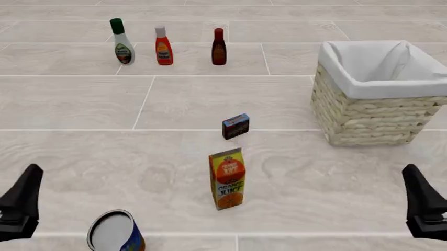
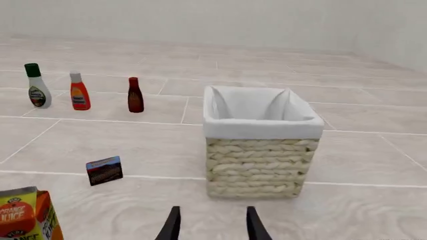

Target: Pick the chocolate pudding and place it in the basket.

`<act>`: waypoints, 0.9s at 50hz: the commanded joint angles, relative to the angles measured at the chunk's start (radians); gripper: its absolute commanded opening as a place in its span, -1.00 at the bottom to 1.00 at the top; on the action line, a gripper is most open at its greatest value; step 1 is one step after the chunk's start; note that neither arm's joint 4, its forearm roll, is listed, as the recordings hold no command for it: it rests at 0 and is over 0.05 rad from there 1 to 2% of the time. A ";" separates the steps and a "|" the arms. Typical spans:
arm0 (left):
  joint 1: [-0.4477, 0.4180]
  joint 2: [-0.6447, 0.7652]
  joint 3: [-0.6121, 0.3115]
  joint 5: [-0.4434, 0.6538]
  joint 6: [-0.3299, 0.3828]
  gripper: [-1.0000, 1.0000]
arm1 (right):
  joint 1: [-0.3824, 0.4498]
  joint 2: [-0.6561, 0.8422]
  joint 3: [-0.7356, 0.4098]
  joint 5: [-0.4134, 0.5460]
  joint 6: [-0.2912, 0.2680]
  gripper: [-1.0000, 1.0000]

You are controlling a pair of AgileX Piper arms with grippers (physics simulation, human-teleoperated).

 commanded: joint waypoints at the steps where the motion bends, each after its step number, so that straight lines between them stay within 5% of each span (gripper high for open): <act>1: 0.000 0.005 -0.003 -0.001 0.000 1.00 | 0.001 -0.024 -0.004 0.009 0.045 1.00; 25: 0.000 0.005 -0.003 -0.001 0.000 1.00 | 0.019 -0.023 -0.056 0.066 0.011 1.00; 45: 0.000 0.005 -0.003 -0.001 0.000 1.00 | 0.081 0.124 -0.099 -0.049 -0.001 1.00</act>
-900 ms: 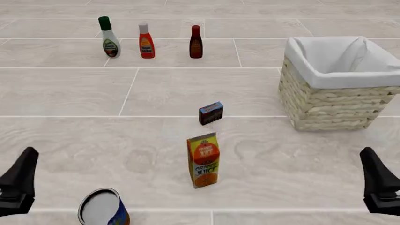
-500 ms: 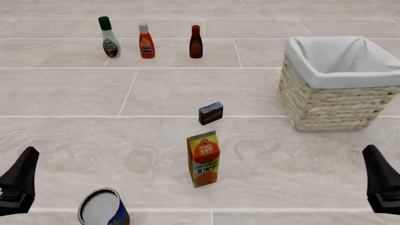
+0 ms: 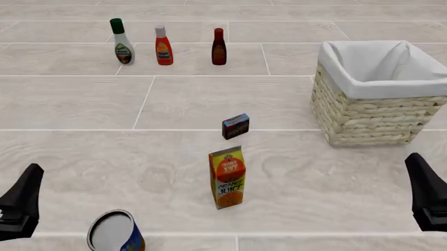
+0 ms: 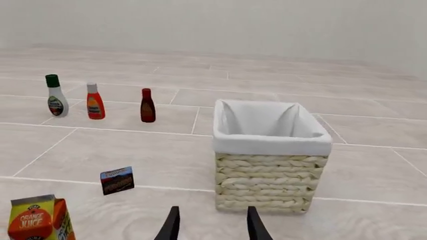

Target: Pick the chocolate pudding and place it in the basket.

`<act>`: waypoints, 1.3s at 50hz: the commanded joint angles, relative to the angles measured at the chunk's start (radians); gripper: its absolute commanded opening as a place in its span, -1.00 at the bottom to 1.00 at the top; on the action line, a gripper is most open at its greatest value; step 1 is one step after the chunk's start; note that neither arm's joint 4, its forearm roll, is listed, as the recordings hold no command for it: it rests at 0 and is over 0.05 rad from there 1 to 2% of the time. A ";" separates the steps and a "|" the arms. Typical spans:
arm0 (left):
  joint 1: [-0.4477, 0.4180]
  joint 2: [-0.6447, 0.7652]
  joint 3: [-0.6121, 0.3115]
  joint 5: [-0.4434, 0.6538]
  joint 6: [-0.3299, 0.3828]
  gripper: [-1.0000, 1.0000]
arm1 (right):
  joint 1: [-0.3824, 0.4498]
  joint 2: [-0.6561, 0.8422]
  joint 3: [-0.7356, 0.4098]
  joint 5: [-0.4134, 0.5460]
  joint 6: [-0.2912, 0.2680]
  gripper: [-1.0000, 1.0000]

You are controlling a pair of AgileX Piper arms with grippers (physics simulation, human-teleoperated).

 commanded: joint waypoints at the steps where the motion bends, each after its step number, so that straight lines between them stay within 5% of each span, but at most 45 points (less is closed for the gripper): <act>1: 0.000 0.000 0.000 0.000 0.000 1.00 | 0.033 0.083 -0.024 -0.056 -0.005 1.00; 36: 0.000 0.000 0.000 0.000 0.000 1.00 | 0.122 0.556 -0.140 -0.330 -0.002 1.00; 65: 0.000 0.000 0.000 0.000 0.000 1.00 | 0.233 0.862 -0.288 -0.436 -0.025 1.00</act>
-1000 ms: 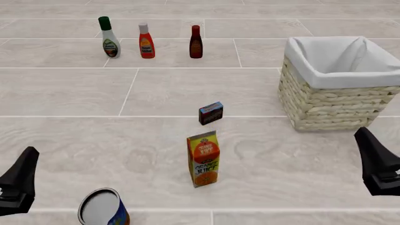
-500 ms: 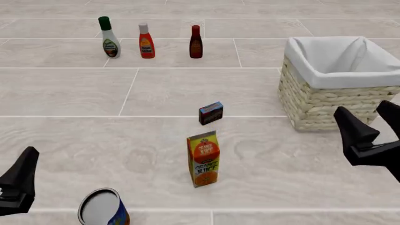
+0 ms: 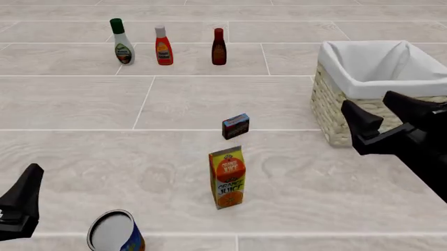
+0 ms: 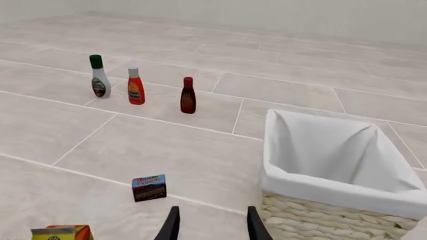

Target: Pick the chocolate pudding and place it in the basket.

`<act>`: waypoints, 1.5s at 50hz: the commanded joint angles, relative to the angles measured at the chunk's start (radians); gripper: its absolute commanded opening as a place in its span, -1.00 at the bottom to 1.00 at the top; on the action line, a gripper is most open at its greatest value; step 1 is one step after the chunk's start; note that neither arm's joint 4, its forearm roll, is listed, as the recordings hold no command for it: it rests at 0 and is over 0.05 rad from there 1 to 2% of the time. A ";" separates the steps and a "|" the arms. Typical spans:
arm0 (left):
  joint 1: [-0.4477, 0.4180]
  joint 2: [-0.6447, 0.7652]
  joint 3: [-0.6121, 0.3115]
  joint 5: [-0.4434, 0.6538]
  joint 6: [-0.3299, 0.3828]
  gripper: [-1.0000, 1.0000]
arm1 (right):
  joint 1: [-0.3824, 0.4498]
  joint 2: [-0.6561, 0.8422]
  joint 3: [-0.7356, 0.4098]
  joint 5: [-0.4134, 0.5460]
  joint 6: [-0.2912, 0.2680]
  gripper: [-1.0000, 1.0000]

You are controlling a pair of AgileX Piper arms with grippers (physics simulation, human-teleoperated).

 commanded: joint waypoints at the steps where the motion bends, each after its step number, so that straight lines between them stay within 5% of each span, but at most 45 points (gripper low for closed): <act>1: 0.000 0.000 0.000 0.000 0.000 1.00 | 0.054 0.111 -0.058 -0.042 -0.016 1.00; 42: 0.000 0.000 0.000 0.000 0.000 1.00 | 0.140 0.458 -0.337 -0.007 0.020 1.00; 64: 0.000 0.000 0.000 0.000 0.000 1.00 | 0.163 0.597 -0.506 0.089 0.048 1.00; 75: 0.000 0.000 0.000 0.000 0.000 1.00 | 0.183 0.658 -0.600 0.163 0.018 1.00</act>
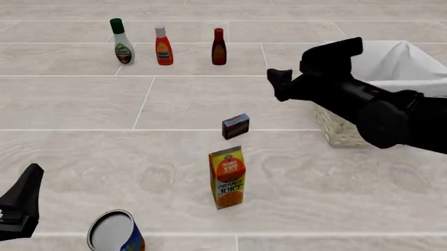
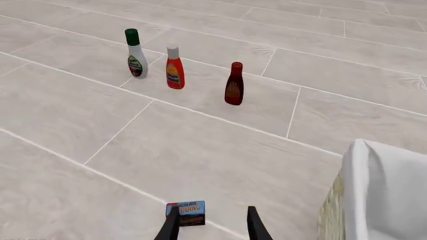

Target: Pick the chocolate pudding and place it in the basket.

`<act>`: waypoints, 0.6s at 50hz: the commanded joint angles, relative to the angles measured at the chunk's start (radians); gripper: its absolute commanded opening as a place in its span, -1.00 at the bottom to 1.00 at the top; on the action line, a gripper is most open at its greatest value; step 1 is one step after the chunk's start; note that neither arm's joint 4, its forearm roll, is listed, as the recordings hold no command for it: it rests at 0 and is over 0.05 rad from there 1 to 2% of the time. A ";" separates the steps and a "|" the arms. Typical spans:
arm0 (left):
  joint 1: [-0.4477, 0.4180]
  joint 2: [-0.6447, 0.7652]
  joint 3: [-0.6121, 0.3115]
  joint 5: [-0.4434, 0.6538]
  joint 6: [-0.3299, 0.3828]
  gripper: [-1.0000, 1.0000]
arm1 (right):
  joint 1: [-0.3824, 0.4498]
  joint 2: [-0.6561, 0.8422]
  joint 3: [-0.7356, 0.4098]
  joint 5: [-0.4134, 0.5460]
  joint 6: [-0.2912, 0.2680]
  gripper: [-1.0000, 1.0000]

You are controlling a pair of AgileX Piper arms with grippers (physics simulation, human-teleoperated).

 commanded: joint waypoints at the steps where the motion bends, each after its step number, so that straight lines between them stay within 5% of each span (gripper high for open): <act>1: 0.000 0.000 0.000 0.000 0.000 1.00 | 0.016 0.065 -0.094 0.074 -0.013 1.00; 30: 0.000 0.000 0.000 0.000 0.000 1.00 | 0.032 0.231 -0.412 0.363 -0.057 1.00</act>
